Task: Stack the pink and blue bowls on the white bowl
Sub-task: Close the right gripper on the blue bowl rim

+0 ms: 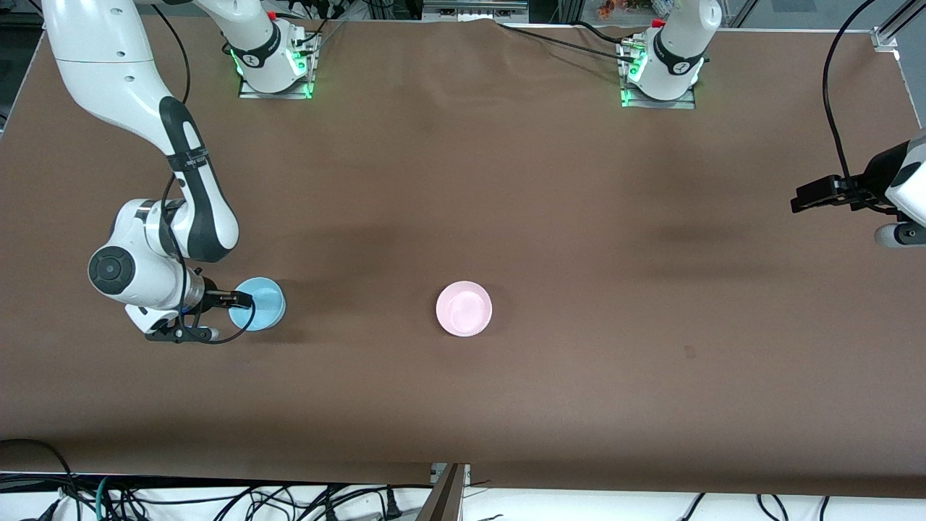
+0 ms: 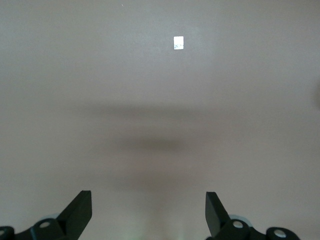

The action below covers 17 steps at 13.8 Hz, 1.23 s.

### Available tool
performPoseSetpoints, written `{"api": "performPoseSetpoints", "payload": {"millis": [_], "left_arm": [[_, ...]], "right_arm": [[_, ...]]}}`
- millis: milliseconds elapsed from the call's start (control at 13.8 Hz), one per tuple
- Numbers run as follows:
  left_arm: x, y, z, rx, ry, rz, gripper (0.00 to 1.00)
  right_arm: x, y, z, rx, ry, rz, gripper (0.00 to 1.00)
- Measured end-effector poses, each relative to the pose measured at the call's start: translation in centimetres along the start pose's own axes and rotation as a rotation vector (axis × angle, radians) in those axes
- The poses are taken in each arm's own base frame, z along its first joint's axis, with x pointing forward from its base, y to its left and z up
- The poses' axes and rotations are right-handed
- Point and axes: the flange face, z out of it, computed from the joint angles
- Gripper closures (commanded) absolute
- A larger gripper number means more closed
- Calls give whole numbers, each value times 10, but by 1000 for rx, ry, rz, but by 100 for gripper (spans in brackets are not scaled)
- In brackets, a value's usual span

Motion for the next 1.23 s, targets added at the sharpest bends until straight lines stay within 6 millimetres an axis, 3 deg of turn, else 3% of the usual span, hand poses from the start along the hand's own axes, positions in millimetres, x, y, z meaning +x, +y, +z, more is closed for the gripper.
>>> {"api": "performPoseSetpoints", "payload": {"millis": [724, 1014, 1231], "left_arm": [[0, -1, 0, 0, 2, -3, 0], [0, -1, 0, 0, 2, -4, 0], [0, -1, 0, 0, 2, -4, 0]], "right_arm": [[-4, 1, -5, 3, 2, 1, 25], [-3, 1, -7, 3, 8, 1, 38], [-3, 1, -7, 3, 8, 1, 56]]}}
